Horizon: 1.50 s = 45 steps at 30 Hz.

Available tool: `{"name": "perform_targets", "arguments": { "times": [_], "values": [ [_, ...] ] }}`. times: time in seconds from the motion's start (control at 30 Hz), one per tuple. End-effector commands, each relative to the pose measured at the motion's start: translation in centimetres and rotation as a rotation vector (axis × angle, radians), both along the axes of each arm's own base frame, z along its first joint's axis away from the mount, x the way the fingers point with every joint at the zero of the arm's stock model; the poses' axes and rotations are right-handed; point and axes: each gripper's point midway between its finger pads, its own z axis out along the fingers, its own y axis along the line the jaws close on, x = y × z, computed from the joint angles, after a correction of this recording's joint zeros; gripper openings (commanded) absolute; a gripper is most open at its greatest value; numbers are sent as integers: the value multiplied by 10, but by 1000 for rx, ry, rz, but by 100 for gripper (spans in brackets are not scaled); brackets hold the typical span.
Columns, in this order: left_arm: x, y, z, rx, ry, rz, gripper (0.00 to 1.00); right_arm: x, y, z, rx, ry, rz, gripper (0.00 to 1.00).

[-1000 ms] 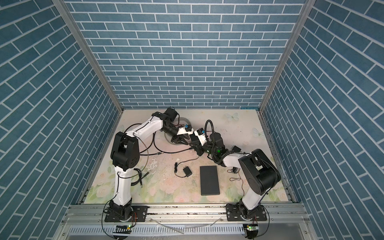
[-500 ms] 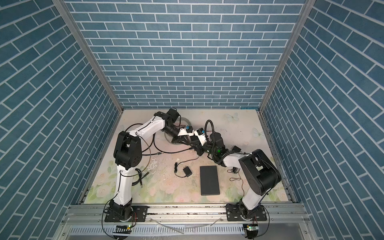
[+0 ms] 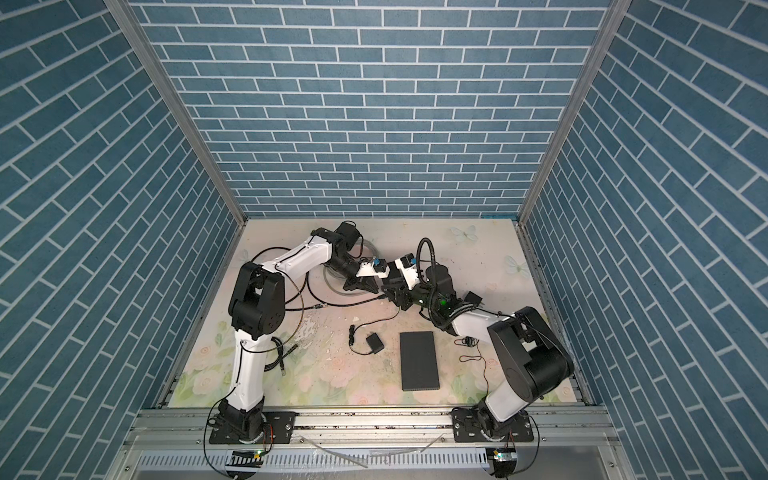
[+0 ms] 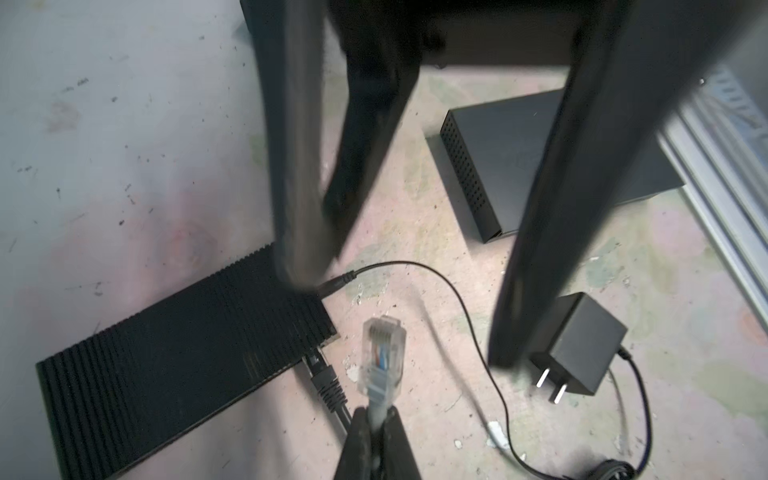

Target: Insert the plug into the switch port

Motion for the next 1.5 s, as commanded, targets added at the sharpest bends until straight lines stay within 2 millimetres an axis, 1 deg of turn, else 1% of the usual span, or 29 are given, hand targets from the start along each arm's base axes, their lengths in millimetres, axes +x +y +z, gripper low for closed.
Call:
{"name": "perform_targets", "arguments": {
  "times": [0.0,0.07,0.23,0.3,0.47,0.7,0.8,0.97,1.17,1.27,1.37,1.47],
  "values": [
    [13,-3,16,-5,-113,25,0,16,-32,4,91,176,-160,47],
    [15,-5,17,-14,-127,31,0,22,-38,-1,109,293,-212,47],
    [19,-8,19,-29,-160,39,0,21,-24,-24,176,610,-216,48],
    [19,-9,18,-28,-172,40,0,19,-16,-27,237,698,-208,49],
    [20,-9,16,-15,-193,40,0,20,-5,-21,337,770,-213,48],
    [22,-11,11,16,-275,35,0,26,6,-23,423,857,-249,44],
    [23,-12,12,15,-292,38,0,26,10,-25,435,874,-256,43],
    [23,-13,8,45,-343,34,0,24,11,-31,425,884,-271,43],
    [22,-13,8,42,-336,32,0,23,11,-33,416,884,-277,43],
    [16,-14,10,30,-310,10,0,20,10,-36,381,870,-269,43],
    [9,-11,9,37,-238,-27,0,13,3,-38,242,753,-241,42],
    [5,-8,6,57,-176,-56,0,8,-9,-28,73,501,-192,41]
  ]
}}
